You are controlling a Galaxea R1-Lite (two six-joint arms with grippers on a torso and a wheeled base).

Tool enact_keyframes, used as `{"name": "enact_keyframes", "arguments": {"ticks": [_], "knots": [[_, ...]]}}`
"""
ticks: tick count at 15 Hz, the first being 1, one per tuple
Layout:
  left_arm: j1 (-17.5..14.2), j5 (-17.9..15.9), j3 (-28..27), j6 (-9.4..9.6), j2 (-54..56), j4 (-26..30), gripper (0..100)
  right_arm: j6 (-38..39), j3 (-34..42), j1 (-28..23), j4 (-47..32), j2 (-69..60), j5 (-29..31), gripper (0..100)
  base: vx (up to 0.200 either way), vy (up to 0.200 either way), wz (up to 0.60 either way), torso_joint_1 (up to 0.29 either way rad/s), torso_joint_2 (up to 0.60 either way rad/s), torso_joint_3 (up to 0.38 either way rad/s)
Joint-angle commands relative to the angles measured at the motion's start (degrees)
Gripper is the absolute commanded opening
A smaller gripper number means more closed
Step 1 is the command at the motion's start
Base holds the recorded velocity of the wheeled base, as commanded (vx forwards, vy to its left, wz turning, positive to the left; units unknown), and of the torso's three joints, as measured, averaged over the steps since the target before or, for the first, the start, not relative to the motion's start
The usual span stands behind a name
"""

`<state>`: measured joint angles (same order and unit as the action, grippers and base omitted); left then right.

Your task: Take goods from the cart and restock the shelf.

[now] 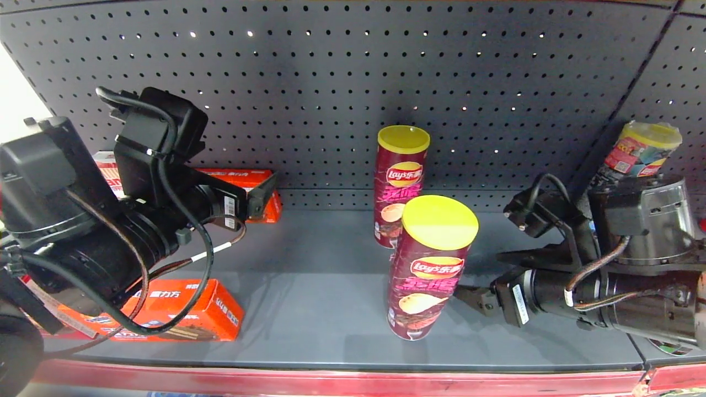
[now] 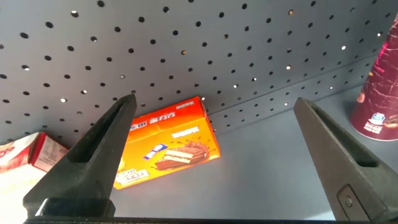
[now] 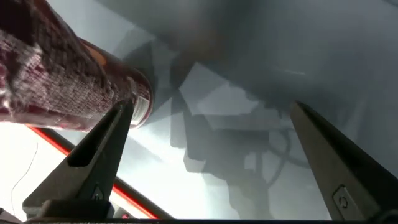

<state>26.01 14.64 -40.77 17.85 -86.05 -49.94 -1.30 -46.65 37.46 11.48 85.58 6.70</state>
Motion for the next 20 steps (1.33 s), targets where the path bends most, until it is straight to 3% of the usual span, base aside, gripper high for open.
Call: {"name": "enact_keyframes", "arguments": {"ticks": [1, 20], "knots": [[0.0, 0.04, -0.02, -0.01, -0.17, 0.02, 100, -0.01, -0.46, 0.51, 0.03, 0.64, 0.06, 100, 0.0, 0.0, 0.0, 0.0, 0.0, 0.0], [0.0, 0.04, -0.28, 0.08, -0.69, 0.02, 100, -0.01, -0.72, 1.47, 0.03, 1.17, 0.33, 100, 0.0, 0.0, 0.0, 0.0, 0.0, 0.0]]}}
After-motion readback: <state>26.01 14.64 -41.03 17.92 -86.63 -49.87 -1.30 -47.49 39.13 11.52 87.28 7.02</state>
